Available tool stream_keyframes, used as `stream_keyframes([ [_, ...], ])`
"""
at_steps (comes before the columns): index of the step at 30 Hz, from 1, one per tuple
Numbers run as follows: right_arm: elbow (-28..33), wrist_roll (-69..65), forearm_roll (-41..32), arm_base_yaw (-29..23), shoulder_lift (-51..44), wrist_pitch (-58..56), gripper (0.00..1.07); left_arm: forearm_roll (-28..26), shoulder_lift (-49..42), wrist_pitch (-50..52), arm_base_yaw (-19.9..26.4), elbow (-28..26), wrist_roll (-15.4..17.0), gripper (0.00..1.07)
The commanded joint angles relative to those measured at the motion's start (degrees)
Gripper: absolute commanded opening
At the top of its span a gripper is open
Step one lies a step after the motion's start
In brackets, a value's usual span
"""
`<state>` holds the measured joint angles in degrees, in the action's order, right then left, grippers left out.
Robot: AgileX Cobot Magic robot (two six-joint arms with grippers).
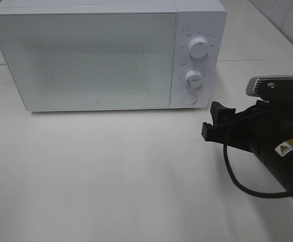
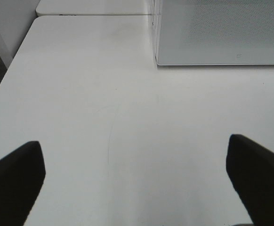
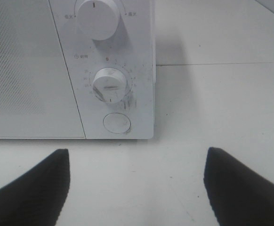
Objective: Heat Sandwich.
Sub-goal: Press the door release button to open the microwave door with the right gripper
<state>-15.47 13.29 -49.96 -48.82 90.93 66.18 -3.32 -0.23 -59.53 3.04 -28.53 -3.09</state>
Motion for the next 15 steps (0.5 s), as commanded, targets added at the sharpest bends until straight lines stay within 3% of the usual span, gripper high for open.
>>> stream_keyframes([
  [1, -1.1, 0.5, -0.3, -0.6, 1.2, 1.0, 0.76, 0.1, -1.2, 0.5, 0.1, 0.2, 0.3, 1.01],
  [11, -1.3, -1.7, -0.3, -0.6, 2.6, 0.7, 0.76, 0.1, -1.2, 0.5, 0.1, 0.2, 0.3, 1.01],
  [15, -1.3, -8.8, -0.3, -0.6, 2.6, 0.7, 0.76, 0.1, -1.2, 0.5, 0.1, 0.2, 0.3, 1.01],
])
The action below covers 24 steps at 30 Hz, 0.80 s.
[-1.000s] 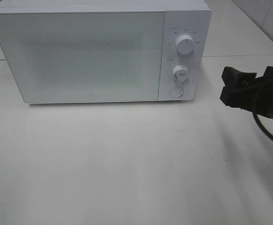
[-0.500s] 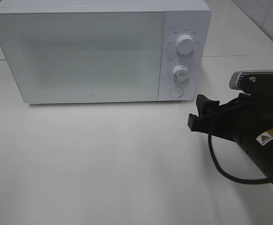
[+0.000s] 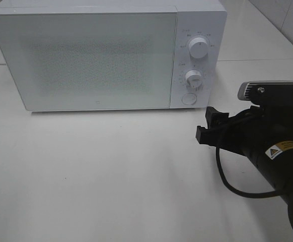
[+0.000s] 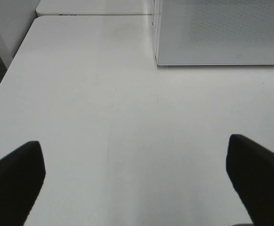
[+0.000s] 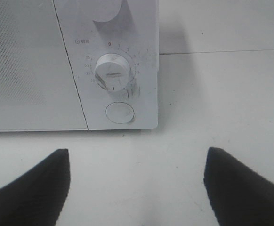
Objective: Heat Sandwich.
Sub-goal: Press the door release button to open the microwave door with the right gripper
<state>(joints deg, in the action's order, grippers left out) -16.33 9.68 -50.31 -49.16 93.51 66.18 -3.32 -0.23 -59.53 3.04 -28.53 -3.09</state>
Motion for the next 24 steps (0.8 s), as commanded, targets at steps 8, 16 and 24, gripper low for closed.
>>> stream_keyframes([
  [8, -0.5, -39.7, 0.0, -0.2, 0.0, 0.7, 0.76, 0.1, -1.2, 0.5, 0.1, 0.2, 0.3, 1.01],
  [16, -0.5, -66.6, 0.1, -0.2, 0.0, 0.2, 0.65, 0.1, -1.2, 0.5, 0.1, 0.2, 0.3, 1.01],
  [24, -0.5, -85.4, 0.1, -0.2, 0.0, -3.9, 0.31, 0.1, -1.2, 0.5, 0.1, 0.2, 0.3, 1.01],
])
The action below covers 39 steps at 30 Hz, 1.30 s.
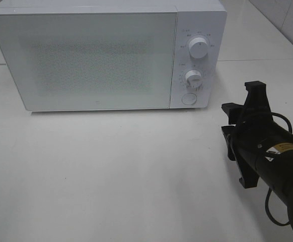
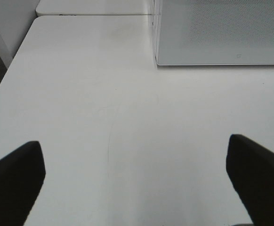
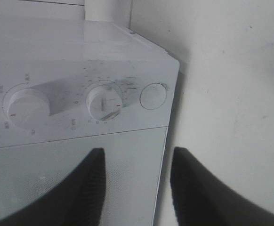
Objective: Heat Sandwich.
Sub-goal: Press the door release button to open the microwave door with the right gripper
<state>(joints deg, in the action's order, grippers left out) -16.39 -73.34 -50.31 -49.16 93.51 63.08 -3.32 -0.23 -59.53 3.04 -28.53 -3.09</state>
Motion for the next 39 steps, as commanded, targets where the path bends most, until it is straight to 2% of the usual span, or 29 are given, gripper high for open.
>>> stream_keyframes([
  [1, -0.4, -2.4, 0.1, -0.2, 0.0, -0.8, 0.31, 0.1, -1.2, 0.5, 0.1, 0.2, 0.3, 1.01],
  [2, -0.4, -2.4, 0.1, -0.2, 0.0, -1.2, 0.19, 0.1, -1.2, 0.5, 0.1, 0.2, 0.3, 1.01],
  [4, -0.4, -1.9, 0.1, -0.2, 0.0, -2.0, 0.09, 0.1, -1.2, 0.5, 0.1, 0.2, 0.3, 1.01],
  [5, -0.4, -1.6, 0.1, -0.2, 0.0, -2.5, 0.0, 0.1, -1.2, 0.5, 0.1, 0.2, 0.3, 1.01],
  [18, -0.7, -1.4, 0.2, -0.1, 0.0, -3.4, 0.01, 0.1, -1.2, 0.5, 0.1, 0.2, 0.3, 1.01],
  [29, -7.7, 0.0, 8.7, 8.0, 3.1, -10.0, 0.0, 0.1, -1.2, 0.5, 0.1, 0.2, 0.3, 1.01],
  [39, -13.9, -1.8, 12.3, 10.6, 10.0, -10.3, 0.0, 0.1, -1.2, 0.5, 0.1, 0.2, 0.3, 1.01],
])
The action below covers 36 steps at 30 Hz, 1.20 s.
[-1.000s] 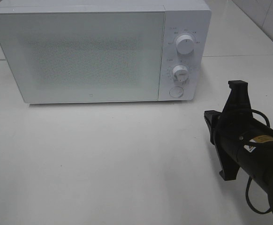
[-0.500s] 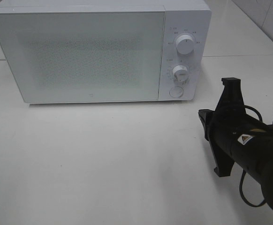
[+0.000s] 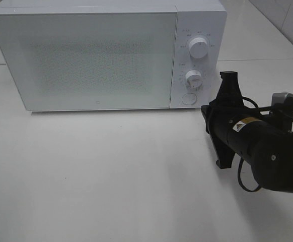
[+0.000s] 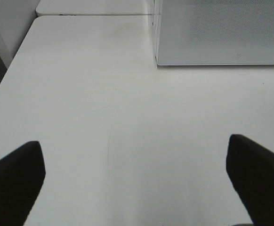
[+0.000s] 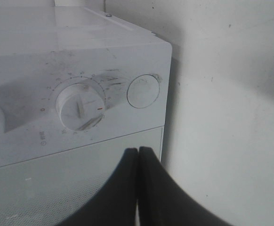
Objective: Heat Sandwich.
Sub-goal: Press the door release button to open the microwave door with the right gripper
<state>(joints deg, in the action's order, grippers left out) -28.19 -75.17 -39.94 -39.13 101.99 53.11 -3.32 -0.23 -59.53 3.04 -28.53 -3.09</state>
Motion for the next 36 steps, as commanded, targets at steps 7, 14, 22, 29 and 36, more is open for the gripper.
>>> stream_keyframes([
  [7, -7.8, -0.1, 4.0, 3.4, 6.6, -3.1, 0.0, 0.1, -1.2, 0.5, 0.1, 0.2, 0.3, 1.01],
  [14, -12.3, -0.7, 6.6, 6.2, 10.0, -6.1, 0.01, 0.1, -1.2, 0.5, 0.1, 0.2, 0.3, 1.01],
  [22, -17.5, -0.7, 8.5, 8.6, 13.6, -8.9, 0.01, 0.1, -1.2, 0.5, 0.1, 0.2, 0.3, 1.01],
  [29, -19.6, -1.3, 9.6, 10.5, 15.8, -10.1, 0.01, 0.1, -1.2, 0.5, 0.1, 0.2, 0.3, 1.01],
  [36, -21.5, -1.7, 9.9, 11.2, 17.2, -9.9, 0.01, 0.1, -1.2, 0.5, 0.1, 0.2, 0.3, 1.01],
])
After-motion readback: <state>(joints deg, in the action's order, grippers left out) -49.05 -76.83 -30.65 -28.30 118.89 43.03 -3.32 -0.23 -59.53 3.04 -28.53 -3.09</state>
